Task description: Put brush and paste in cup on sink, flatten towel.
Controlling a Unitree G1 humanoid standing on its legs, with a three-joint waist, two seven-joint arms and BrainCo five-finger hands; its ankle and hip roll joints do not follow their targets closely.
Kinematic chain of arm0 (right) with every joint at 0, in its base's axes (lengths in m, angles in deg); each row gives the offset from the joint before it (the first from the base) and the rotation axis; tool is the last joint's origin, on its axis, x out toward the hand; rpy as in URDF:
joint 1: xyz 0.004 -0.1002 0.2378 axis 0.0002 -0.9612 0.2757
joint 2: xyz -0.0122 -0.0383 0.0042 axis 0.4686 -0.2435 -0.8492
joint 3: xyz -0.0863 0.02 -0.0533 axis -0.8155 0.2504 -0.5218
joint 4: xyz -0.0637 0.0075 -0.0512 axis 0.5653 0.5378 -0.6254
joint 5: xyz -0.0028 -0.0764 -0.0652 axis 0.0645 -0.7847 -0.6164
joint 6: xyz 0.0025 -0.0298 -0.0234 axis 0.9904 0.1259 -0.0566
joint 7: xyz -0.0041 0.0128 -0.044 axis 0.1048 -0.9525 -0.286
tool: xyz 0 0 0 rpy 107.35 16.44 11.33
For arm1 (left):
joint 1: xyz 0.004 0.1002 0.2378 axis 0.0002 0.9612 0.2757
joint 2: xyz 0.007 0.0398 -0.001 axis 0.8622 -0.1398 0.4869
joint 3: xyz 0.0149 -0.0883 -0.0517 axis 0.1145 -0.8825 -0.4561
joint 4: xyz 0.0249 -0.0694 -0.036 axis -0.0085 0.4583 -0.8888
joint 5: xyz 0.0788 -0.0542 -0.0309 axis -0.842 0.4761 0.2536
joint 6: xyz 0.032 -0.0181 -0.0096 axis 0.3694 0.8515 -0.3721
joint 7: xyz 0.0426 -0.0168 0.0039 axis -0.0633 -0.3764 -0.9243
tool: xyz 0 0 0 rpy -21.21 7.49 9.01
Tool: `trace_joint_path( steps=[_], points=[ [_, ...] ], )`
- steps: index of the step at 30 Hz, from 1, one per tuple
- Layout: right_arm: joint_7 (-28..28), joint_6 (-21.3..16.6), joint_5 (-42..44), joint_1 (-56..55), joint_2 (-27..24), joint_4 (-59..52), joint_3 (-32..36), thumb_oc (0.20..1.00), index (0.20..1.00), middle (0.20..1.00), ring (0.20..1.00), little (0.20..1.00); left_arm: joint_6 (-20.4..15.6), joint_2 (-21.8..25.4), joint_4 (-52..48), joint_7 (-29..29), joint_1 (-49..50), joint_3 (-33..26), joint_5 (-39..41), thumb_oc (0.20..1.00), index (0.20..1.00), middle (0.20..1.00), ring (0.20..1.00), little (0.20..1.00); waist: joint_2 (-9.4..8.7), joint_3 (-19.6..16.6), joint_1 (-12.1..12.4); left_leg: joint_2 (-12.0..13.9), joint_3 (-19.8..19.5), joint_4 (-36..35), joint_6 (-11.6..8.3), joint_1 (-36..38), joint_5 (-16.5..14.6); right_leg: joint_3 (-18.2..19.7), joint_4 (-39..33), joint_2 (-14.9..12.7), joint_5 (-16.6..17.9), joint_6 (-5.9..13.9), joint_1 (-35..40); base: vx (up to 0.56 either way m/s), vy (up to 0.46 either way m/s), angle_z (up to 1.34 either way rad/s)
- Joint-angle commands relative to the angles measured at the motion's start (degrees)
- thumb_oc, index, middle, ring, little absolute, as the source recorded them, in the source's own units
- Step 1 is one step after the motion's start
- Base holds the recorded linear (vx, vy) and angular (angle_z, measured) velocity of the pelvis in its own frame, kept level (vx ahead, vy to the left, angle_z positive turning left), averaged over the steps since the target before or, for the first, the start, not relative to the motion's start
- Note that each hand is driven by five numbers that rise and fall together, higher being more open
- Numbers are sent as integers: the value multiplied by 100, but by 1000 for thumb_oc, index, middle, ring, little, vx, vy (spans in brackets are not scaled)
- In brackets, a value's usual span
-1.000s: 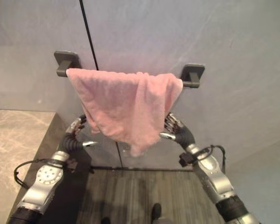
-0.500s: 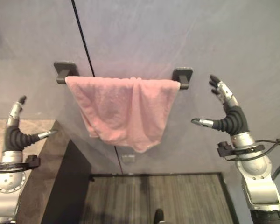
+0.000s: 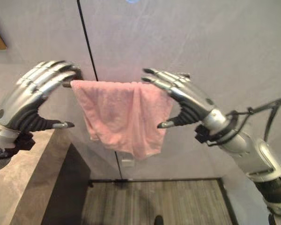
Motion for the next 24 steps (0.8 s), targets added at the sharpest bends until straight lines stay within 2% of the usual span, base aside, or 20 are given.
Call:
trace_joint_path(
  steps=[1,4,7,9,13,14,20,24],
  points=[
    [-97,94,-356,1072,-107,297,-544,1000,1000,1000,1000,1000,-48,504,119,65,-738,540,205,1000,1000,1000,1000,1000,-56,-37,-55,102,-172,13,-71,-114,143,264,-6,-539,-342,711,567,0,0,0],
    [-129,168,-705,1555,22,568,-979,1000,1000,1000,1000,1000,18,422,349,153,-1129,934,423,1000,1000,1000,1000,1000,-47,-8,-44,91,-166,13,-69,-134,152,273,-6,-556,-325,722,549,0,0,0],
    [-146,207,-727,1702,162,623,-1073,1000,1000,1000,1000,1000,56,321,450,175,-1329,1093,518,1000,1000,1000,1000,1000,-37,16,-58,87,-161,13,-63,-146,154,278,-6,-563,-319,721,532,0,0,0],
    [-142,259,-785,1941,437,747,-1260,1000,1000,1000,1000,1000,140,159,719,254,-1750,1490,604,1000,1000,1000,1000,1000,-35,74,-79,75,-155,13,-50,-184,159,295,-6,-578,-302,722,484,0,0,0],
    [-129,280,-802,2150,507,910,-1433,1000,1000,1000,1000,1000,183,107,942,273,-2135,1832,585,1000,1000,1000,1000,1000,-36,132,-70,64,-152,13,-47,-238,175,304,-6,-591,-280,727,423,-10,3,0],
    [-97,331,-811,2387,577,1139,-1674,1000,1000,1000,1000,1000,220,82,1123,343,-2484,2171,579,1000,1000,1000,1000,1000,-33,209,-88,58,-150,13,-42,-308,198,321,-6,-604,-248,737,351,0,0,0],
    [-26,394,-852,2751,650,1563,-2139,1000,1000,1000,1000,1000,262,185,1551,472,-3269,3001,438,1000,1000,1000,1000,1000,0,386,-106,43,-142,13,-40,-494,262,337,-6,-619,-176,758,149,-6,2,0],
    [6,428,-879,2877,665,1759,-2313,1000,1000,1000,1000,1000,277,328,1749,524,-3507,3299,364,1000,1000,1000,1000,1000,43,484,-100,37,-120,13,-39,-599,302,384,-6,-622,-123,766,19,0,3,-2]
  ],
)
